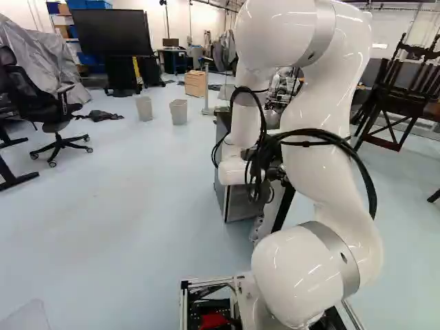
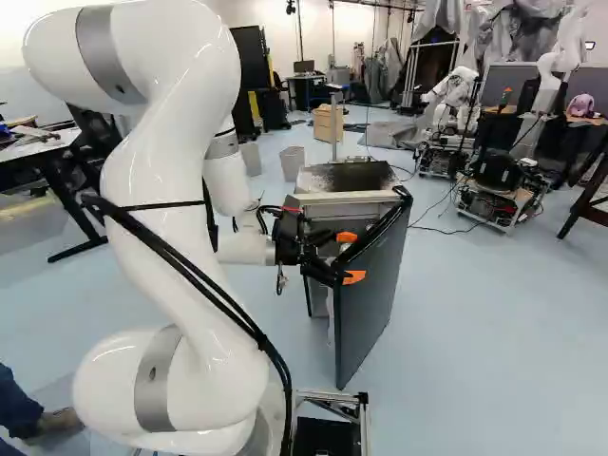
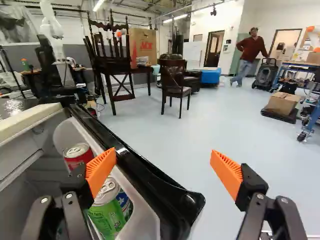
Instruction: Grab a drink from the fridge
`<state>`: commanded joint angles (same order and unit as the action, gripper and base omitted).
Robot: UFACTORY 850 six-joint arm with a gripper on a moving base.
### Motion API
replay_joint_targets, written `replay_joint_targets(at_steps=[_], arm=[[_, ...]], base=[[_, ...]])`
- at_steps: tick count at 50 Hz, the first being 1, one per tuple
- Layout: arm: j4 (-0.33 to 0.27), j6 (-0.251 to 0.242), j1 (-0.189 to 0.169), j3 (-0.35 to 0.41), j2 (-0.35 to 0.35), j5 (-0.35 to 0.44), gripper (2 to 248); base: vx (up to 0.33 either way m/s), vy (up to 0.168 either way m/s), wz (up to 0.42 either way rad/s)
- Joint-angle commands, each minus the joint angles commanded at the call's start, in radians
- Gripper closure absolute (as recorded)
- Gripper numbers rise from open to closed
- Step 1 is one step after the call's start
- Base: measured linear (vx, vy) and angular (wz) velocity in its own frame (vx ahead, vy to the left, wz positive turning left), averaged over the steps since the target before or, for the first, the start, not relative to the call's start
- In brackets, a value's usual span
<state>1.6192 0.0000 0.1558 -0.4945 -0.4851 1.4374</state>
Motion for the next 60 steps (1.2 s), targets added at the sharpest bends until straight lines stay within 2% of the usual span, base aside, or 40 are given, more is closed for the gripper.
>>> replay_joint_targets(at_steps=[60], arm=[[0.149, 0.000, -0.265, -0.102, -0.038, 0.000, 3]], base=[[0.000, 0.000, 0.000]])
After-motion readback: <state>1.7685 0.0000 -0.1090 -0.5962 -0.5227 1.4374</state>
